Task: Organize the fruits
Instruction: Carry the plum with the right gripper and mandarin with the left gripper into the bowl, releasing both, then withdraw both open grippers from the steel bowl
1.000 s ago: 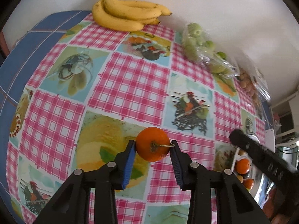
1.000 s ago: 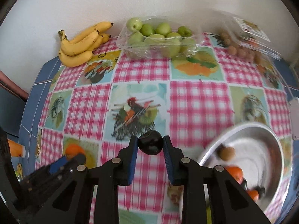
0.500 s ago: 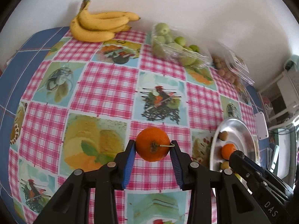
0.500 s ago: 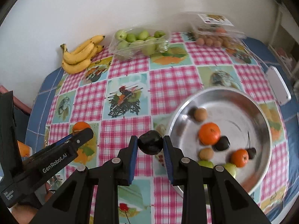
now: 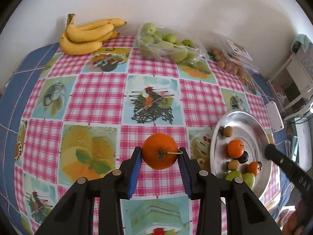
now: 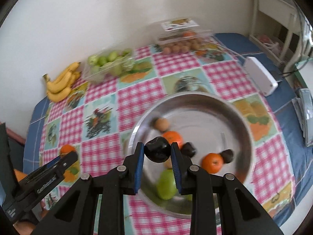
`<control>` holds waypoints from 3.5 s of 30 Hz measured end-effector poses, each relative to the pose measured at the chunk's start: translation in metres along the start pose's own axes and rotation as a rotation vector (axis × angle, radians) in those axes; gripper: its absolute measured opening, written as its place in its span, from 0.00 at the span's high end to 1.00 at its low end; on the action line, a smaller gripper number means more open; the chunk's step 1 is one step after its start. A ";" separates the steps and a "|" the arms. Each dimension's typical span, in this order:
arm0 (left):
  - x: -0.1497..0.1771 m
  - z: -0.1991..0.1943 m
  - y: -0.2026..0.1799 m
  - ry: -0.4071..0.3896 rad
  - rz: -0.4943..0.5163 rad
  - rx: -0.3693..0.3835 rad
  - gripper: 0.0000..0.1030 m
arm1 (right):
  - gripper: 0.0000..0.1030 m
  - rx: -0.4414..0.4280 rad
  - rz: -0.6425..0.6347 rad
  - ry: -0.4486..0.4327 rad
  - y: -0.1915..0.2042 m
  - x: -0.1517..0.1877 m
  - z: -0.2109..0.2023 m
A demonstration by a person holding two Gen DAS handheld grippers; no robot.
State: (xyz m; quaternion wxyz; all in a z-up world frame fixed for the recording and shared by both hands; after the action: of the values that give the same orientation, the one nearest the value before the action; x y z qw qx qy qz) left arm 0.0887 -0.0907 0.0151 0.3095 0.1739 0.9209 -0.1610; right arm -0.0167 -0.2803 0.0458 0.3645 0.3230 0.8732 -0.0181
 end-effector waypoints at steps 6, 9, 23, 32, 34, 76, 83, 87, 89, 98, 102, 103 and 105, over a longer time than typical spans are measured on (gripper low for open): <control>0.007 0.003 -0.024 0.014 0.057 0.019 0.62 | 0.72 0.053 0.047 0.000 -0.035 -0.005 0.003; 0.011 0.003 -0.038 0.015 0.087 0.032 0.62 | 0.72 0.069 0.079 0.013 -0.050 -0.004 0.006; 0.029 0.016 -0.117 0.018 0.269 0.134 0.61 | 0.72 0.120 0.204 0.014 -0.107 -0.005 0.006; 0.039 0.034 -0.122 0.039 0.297 0.137 0.61 | 0.72 0.102 0.151 0.055 -0.092 0.003 0.026; 0.040 0.035 -0.123 0.037 0.302 0.141 0.61 | 0.72 0.101 0.136 0.056 -0.089 0.003 0.029; 0.029 0.037 -0.105 0.061 0.217 0.100 0.32 | 0.44 0.138 0.068 0.103 -0.076 0.010 0.049; 0.022 0.041 -0.076 0.068 0.140 -0.008 0.29 | 0.44 0.149 0.026 0.116 -0.069 0.013 0.046; 0.017 0.041 -0.056 0.057 0.092 -0.089 0.17 | 0.44 0.151 -0.006 0.122 -0.062 0.014 0.044; 0.016 0.041 -0.048 0.052 0.076 -0.120 0.11 | 0.44 0.149 -0.025 0.124 -0.058 0.016 0.042; 0.008 0.038 -0.027 0.029 0.048 -0.183 0.00 | 0.41 0.130 -0.097 0.123 -0.037 0.020 0.035; 0.006 0.036 -0.022 0.022 0.041 -0.202 0.00 | 0.36 0.123 -0.116 0.121 -0.032 0.022 0.033; 0.006 0.037 -0.021 0.021 0.040 -0.205 0.00 | 0.34 0.121 -0.119 0.120 -0.031 0.022 0.033; 0.005 0.036 -0.020 0.020 0.039 -0.208 0.00 | 0.25 0.119 -0.116 0.118 -0.031 0.021 0.033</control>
State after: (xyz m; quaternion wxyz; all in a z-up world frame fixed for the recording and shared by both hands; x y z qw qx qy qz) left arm 0.0951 -0.1218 -0.0121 0.3197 0.1602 0.9322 -0.0567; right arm -0.0253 -0.3019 0.0013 0.2907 0.2935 0.9078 -0.0717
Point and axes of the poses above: each gripper's, at about its wrist camera, not at the fingertips, and z roughly the way its jaws point, y to its left, x to its underside, the point moved 4 cm from there along z, roughly the way its jaws point, and after that the axes turned 15 degrees about -y, right-handed, at the moved point
